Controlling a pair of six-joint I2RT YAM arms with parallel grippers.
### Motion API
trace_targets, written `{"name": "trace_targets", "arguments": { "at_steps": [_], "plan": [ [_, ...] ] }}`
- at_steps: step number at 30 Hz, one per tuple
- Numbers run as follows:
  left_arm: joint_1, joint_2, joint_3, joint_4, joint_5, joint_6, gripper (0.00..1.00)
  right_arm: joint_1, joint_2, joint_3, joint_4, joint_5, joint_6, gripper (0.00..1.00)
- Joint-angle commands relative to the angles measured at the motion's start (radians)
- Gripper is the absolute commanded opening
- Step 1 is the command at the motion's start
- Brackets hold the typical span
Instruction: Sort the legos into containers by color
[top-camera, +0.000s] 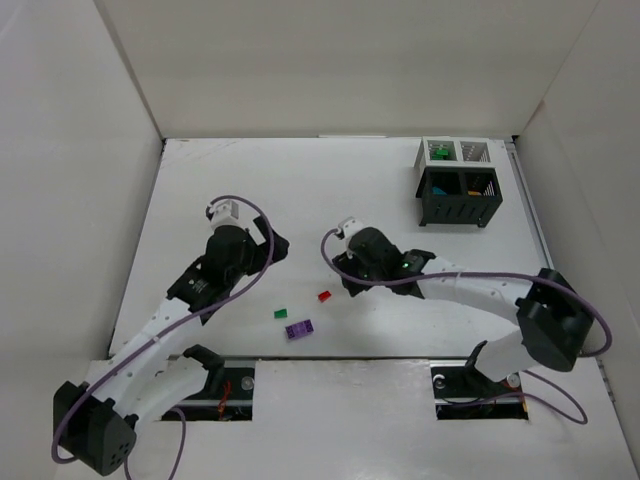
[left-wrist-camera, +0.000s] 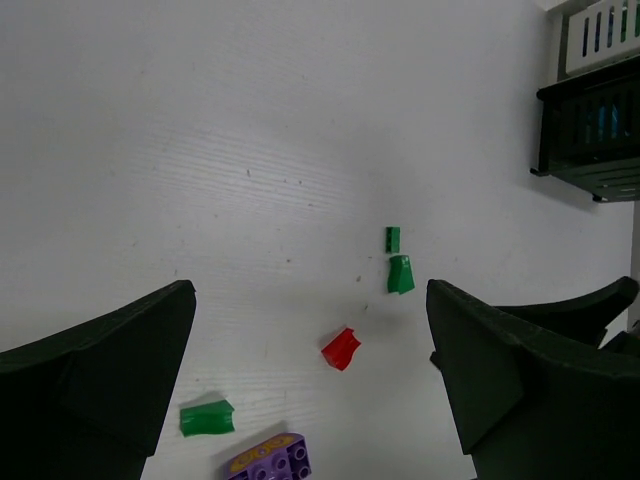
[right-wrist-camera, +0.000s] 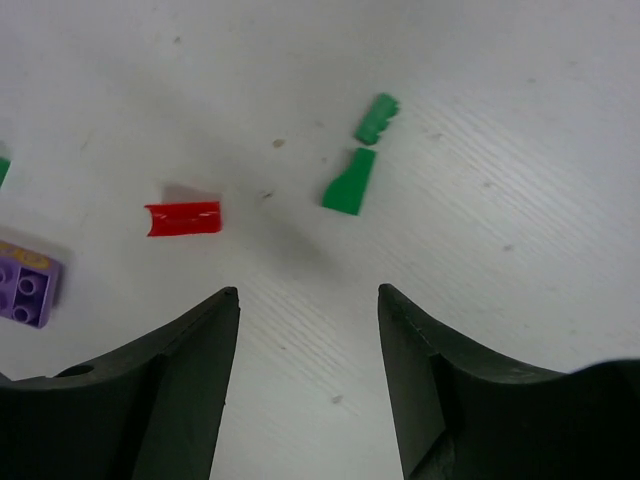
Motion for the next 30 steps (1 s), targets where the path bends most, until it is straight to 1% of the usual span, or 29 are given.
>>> {"name": "trace_targets", "arguments": {
  "at_steps": [1,3,8,12,18,23,28,29,30],
  "plan": [
    [-0.007,-0.049,-0.021,-0.077,-0.081,-0.078,1.0,0.06,0.072,0.062,0.101,-0.046,-0.078,0.64],
    [-0.007,-0.061,-0.021,-0.111,-0.102,-0.092,1.0,0.104,0.11,0.083,0.113,-0.025,-0.092,0.65],
    [-0.007,-0.106,-0.021,-0.134,-0.125,-0.101,1.0,0.126,0.21,0.117,0.132,-0.024,-0.106,0.71],
    [-0.007,-0.116,-0.031,-0.134,-0.135,-0.101,1.0,0.154,0.263,0.149,0.132,0.002,-0.081,0.71],
    [-0.007,-0.116,-0.031,-0.143,-0.144,-0.111,1.0,0.181,0.317,0.149,0.143,0.012,-0.081,0.71],
    [-0.007,-0.126,-0.031,-0.154,-0.162,-0.111,1.0,0.181,0.339,0.16,0.156,0.022,-0.081,0.71],
    [-0.007,-0.145,-0.031,-0.163,-0.162,-0.111,1.0,0.181,0.371,0.169,0.169,0.066,-0.066,0.61],
    [-0.007,-0.146,-0.031,-0.163,-0.171,-0.111,1.0,0.181,0.371,0.169,0.169,0.066,-0.066,0.55],
    [-0.007,-0.146,-0.031,-0.174,-0.171,-0.111,1.0,0.181,0.371,0.169,0.169,0.066,-0.054,0.51]
  ]
}}
